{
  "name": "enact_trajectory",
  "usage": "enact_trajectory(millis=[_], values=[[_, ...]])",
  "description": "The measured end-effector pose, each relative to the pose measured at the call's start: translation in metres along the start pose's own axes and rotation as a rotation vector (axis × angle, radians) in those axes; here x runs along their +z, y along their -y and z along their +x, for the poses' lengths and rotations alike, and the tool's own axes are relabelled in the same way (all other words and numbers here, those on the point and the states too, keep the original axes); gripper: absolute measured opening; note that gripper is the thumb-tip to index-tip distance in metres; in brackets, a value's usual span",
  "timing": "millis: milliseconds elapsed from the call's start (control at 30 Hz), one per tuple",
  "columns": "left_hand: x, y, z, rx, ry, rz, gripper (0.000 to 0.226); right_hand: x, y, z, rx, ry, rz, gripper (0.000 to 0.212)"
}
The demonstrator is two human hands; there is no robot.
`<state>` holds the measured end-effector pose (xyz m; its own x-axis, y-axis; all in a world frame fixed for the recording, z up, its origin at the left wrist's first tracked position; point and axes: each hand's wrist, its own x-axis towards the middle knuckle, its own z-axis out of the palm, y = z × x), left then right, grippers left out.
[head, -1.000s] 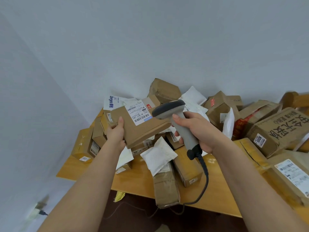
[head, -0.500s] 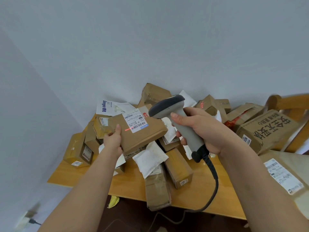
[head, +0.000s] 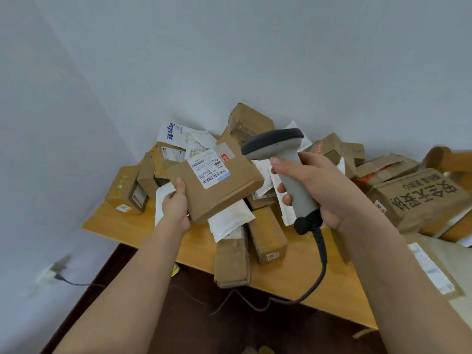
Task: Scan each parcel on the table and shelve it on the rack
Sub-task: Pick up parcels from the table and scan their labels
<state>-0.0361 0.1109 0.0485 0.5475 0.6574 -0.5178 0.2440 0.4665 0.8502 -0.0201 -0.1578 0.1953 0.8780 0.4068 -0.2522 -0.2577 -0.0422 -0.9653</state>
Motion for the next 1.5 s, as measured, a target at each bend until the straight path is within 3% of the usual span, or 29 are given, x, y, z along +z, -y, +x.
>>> enact_trajectory(millis=[200,433,567,767,900,1033,1200,1333,1500], values=[[-0.060,0.006,-0.032,-0.031,0.027,-0.079,0.048,0.036,-0.041,0.005,0.024,-0.158,0.019,0.056],[-0.222,0.007,-0.106,0.059,-0.023,-0.209,0.050,0.163,-0.073,-0.047,0.017,0.112,0.044,0.077],[-0.367,0.023,-0.183,0.131,-0.151,-0.350,0.038,0.253,-0.105,-0.119,0.052,0.259,0.047,0.062],[-0.563,0.072,-0.339,0.223,-0.408,-0.479,0.048,0.389,-0.149,-0.263,0.175,0.591,-0.061,0.035],[-0.658,0.110,-0.436,0.258,-0.677,-0.569,0.043,0.467,-0.175,-0.360,0.229,0.847,-0.137,0.044],[-0.726,0.145,-0.503,0.281,-0.914,-0.734,0.032,0.529,-0.201,-0.436,0.231,1.071,-0.248,0.027],[-0.784,0.174,-0.521,0.322,-1.152,-0.790,0.033,0.596,-0.235,-0.478,0.230,1.106,-0.303,0.023],[-0.834,0.167,-0.501,0.334,-1.192,-0.827,0.029,0.662,-0.249,-0.485,0.231,1.108,-0.293,0.023],[-0.907,0.128,-0.456,0.283,-1.150,-0.791,0.057,0.749,-0.248,-0.476,0.218,1.095,-0.242,0.013]])
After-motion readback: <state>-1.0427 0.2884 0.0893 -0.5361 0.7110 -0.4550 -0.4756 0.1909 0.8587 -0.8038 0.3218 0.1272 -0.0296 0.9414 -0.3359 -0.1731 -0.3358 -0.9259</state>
